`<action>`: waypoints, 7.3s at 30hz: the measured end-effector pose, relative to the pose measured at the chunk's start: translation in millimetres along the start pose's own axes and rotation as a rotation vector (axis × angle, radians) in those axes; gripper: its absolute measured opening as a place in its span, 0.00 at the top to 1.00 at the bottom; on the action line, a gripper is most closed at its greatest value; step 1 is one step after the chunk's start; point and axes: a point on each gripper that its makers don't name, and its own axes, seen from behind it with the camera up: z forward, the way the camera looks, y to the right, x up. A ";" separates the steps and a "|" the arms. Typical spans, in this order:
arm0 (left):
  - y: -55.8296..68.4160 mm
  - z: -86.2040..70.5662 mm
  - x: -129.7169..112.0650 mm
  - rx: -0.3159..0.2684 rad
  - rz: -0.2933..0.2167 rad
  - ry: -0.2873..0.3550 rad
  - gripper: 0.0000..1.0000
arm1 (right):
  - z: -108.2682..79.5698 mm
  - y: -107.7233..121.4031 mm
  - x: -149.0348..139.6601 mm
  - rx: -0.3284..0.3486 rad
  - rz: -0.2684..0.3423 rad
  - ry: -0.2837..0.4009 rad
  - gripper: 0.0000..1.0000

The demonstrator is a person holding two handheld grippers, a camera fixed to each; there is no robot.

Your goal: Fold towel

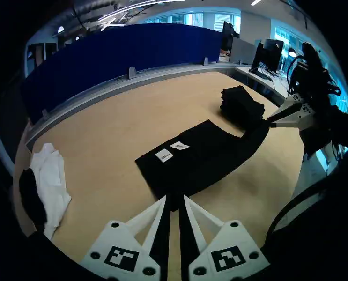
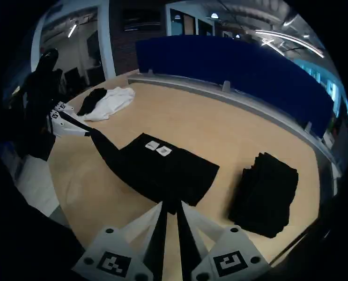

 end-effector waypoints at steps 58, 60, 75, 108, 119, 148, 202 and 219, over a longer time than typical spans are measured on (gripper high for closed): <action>-85.7 117.1 3.9 0.124 0.012 -0.062 0.10 | 123.9 98.8 -0.3 -0.132 0.074 -0.040 0.00; -86.1 115.7 3.1 0.128 0.008 -0.060 0.10 | 122.7 99.2 -1.4 -0.135 0.076 -0.040 0.00; -99.0 68.0 -10.5 0.239 -0.075 -0.024 0.10 | 104.5 80.8 -5.5 -0.085 0.042 -0.043 0.00; -83.2 -54.8 -113.6 0.440 -0.299 -0.032 0.10 | 107.5 42.9 -75.4 0.063 -0.117 -0.201 0.05; -76.5 -56.3 -118.2 0.432 -0.297 -0.037 0.10 | 111.4 43.3 -79.3 0.060 -0.100 -0.196 0.29; -73.0 -51.4 -111.3 0.414 -0.290 -0.028 0.10 | 107.1 44.0 -56.8 0.063 -0.102 -0.178 0.92; -87.3 -97.9 -99.8 0.456 -0.380 0.100 0.10 | 239.9 -156.7 41.1 0.398 -0.390 -0.177 0.92; -91.5 -101.1 -105.5 0.459 -0.378 0.087 0.10 | 217.4 -148.9 48.3 0.395 -0.388 -0.124 0.18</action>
